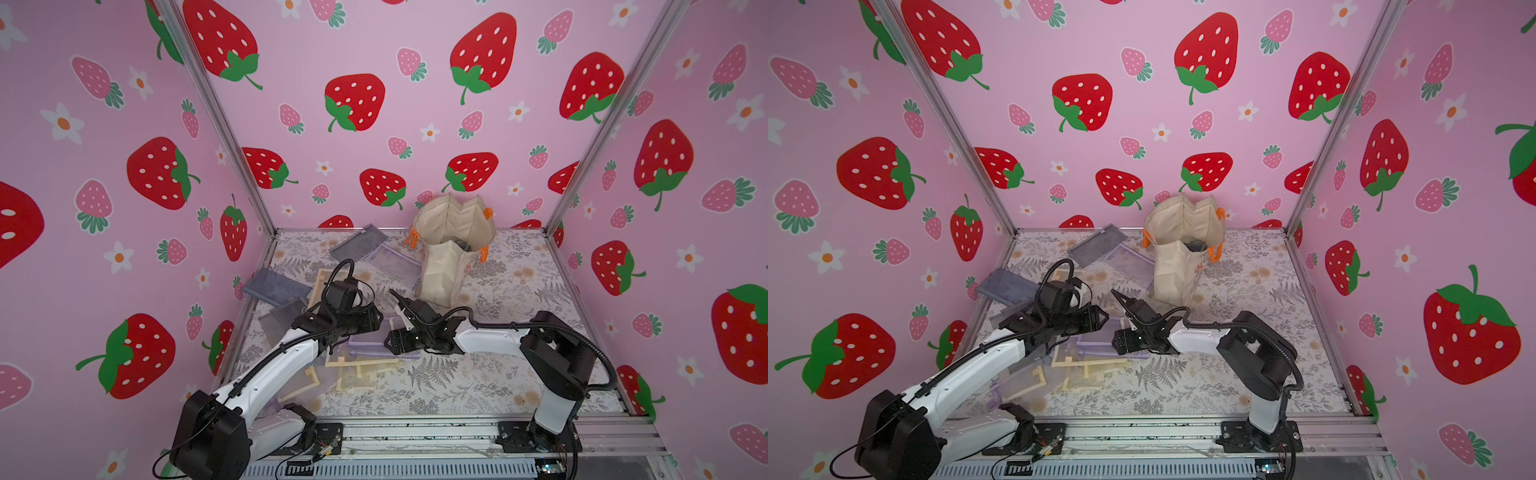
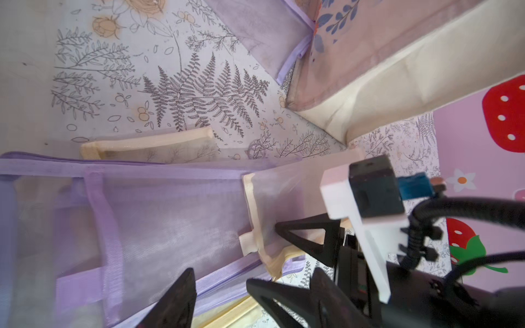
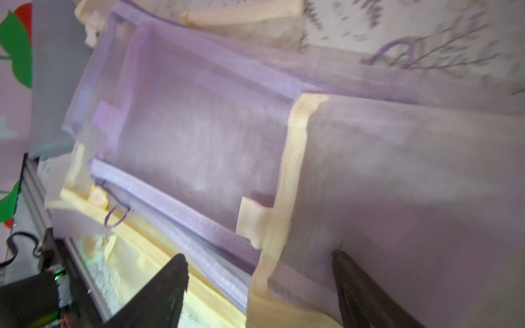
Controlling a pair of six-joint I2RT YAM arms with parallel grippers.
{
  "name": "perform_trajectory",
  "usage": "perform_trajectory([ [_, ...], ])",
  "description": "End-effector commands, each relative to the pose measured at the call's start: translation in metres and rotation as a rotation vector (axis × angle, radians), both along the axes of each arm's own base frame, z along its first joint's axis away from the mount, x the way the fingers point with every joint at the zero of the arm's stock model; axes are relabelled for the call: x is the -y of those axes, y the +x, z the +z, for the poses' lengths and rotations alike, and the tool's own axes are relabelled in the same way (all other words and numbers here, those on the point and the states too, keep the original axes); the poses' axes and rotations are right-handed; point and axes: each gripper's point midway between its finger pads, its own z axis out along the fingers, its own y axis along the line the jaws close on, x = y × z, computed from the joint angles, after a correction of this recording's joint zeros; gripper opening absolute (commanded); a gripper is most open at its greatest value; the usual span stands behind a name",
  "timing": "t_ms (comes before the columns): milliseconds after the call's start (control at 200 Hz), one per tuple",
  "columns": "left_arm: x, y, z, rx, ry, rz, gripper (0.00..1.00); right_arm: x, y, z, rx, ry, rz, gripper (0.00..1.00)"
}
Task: Put the pencil pouch into the canvas bag
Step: Move the pencil pouches to the center of the board, then pick up the pencil pouch from the center of the board.
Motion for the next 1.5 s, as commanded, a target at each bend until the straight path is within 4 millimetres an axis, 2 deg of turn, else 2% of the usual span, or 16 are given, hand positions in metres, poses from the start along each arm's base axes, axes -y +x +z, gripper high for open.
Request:
perform_trajectory([
  [0,0.001,-0.011,-0.005,-0.033,-0.006,-0.031,0.65,0.028,-0.014,0.005,-0.011,-0.065,0.014,0.82],
  [110,0.005,-0.006,-0.01,-0.048,-0.008,-0.039,0.65,0.064,-0.018,0.022,0.036,-0.091,-0.036,0.84],
  [190,0.012,0.0,-0.013,-0.061,-0.016,-0.057,0.65,0.093,-0.021,0.027,0.033,-0.091,-0.097,0.85],
  [365,0.029,0.016,-0.021,-0.082,-0.016,-0.095,0.69,0.157,-0.032,0.011,-0.035,-0.087,-0.242,0.85],
  [465,0.039,0.025,-0.025,-0.089,-0.01,-0.115,0.7,0.175,-0.043,0.004,-0.075,-0.056,-0.283,0.86],
  [615,0.054,0.042,-0.035,-0.102,-0.026,-0.137,0.7,0.18,-0.049,-0.013,-0.14,0.032,-0.325,0.87],
  [750,0.062,0.053,-0.057,-0.145,-0.018,-0.141,0.68,0.171,-0.038,-0.018,-0.15,0.089,-0.339,0.87],
  [820,0.068,0.052,-0.066,-0.162,-0.022,-0.154,0.64,0.163,-0.03,-0.018,-0.155,0.118,-0.335,0.87],
  [1006,0.083,0.037,-0.075,-0.18,-0.038,-0.182,0.53,0.15,-0.015,-0.031,-0.201,0.187,-0.356,0.87],
  [1191,0.091,0.017,-0.082,-0.205,-0.058,-0.197,0.26,0.142,-0.005,-0.035,-0.222,0.231,-0.364,0.86],
  [1356,0.097,-0.004,-0.083,-0.217,-0.049,-0.22,0.08,0.146,-0.003,-0.039,-0.223,0.226,-0.385,0.86],
  [1391,0.098,-0.009,-0.083,-0.217,-0.049,-0.227,0.07,0.147,-0.003,-0.04,-0.223,0.224,-0.391,0.86],
  [1421,0.1,-0.013,-0.083,-0.216,-0.048,-0.234,0.01,0.148,-0.002,-0.039,-0.221,0.228,-0.395,0.86],
  [1496,0.104,-0.024,-0.083,-0.223,-0.045,-0.251,0.0,0.152,-0.001,-0.04,-0.221,0.231,-0.411,0.86],
])
